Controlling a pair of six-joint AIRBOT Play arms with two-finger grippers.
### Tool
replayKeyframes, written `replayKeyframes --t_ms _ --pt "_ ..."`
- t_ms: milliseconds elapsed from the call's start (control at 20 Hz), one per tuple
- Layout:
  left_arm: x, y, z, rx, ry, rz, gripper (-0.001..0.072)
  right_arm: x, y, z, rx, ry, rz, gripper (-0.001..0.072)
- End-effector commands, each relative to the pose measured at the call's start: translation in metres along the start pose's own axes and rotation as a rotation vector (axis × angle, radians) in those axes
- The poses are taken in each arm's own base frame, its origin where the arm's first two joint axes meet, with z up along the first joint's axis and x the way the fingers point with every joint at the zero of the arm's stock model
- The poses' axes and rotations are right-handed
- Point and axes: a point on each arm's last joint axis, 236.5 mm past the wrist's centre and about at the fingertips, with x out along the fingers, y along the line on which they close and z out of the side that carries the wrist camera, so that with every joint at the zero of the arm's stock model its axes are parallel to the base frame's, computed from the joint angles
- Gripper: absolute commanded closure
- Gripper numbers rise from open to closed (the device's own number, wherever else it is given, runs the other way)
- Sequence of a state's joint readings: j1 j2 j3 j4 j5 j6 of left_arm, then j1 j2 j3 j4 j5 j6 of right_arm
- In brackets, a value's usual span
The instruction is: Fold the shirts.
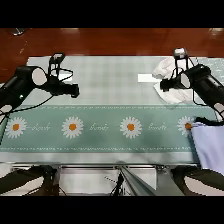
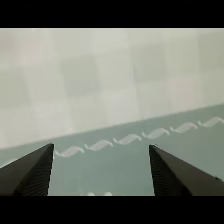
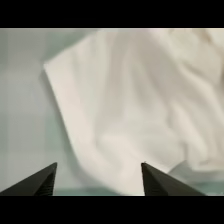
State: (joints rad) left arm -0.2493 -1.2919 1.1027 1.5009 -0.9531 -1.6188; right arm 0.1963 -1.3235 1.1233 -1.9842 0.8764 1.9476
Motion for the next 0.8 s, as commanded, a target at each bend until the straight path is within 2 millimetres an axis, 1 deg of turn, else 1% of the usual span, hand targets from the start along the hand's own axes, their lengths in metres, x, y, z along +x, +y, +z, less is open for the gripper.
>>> replayKeyframes --t_ms 0,50,150,200,250,350,450,500,550,600,650,700,750 --pt "-0.001 0.032 0.043 0.097 -0.171 0.125 0.0002 0.005 -0.053 0.079 0.110 -0.294 -0.082 0.0092" --pt "-0.003 0.039 0.049 0.084 -0.198 0.132 0.0002 0.019 -0.080 0.084 0.197 -0.285 -0.107 0.0092" --pt "-0.005 0.052 0.053 0.055 -0.214 0.146 0.0003 0.054 -0.122 0.081 0.318 -0.232 -0.137 0.0093" --pt "-0.005 0.059 0.052 0.034 -0.211 0.152 0.0003 0.072 -0.136 0.077 0.364 -0.200 -0.137 0.0094" --pt "-0.006 0.064 0.051 0.009 -0.207 0.157 0.0003 0.093 -0.144 0.069 0.406 -0.150 -0.121 0.0094" --pt "-0.005 0.072 0.045 -0.010 -0.183 0.167 0.0003 0.133 -0.143 0.045 0.439 -0.016 -0.074 0.0095" --pt "-0.004 0.077 0.032 -0.026 -0.128 0.174 0.0003 0.164 -0.135 0.016 0.440 0.125 -0.031 0.0095" --pt "-0.003 0.080 0.021 -0.040 -0.087 0.178 0.0003 0.173 -0.129 0.004 0.451 0.181 -0.011 0.0094" --pt "-0.003 0.081 0.007 -0.068 -0.026 0.182 0.0003 0.180 -0.122 -0.007 0.458 0.225 0.013 0.0095" --pt "-0.003 0.084 -0.010 -0.082 0.044 0.189 0.0003 0.182 -0.113 -0.013 0.465 0.255 0.040 0.0104" --pt "-0.006 0.089 -0.030 -0.100 0.124 0.198 0.0003 0.181 -0.104 -0.017 0.465 0.278 0.075 0.0243" --pt "-0.009 0.096 -0.046 -0.125 0.190 0.208 0.0003 0.174 -0.094 -0.013 0.454 0.289 0.124 0.0530" --pt "-0.014 0.106 -0.061 -0.159 0.249 0.219 0.0004 0.162 -0.085 -0.001 0.442 0.277 0.179 0.0680"
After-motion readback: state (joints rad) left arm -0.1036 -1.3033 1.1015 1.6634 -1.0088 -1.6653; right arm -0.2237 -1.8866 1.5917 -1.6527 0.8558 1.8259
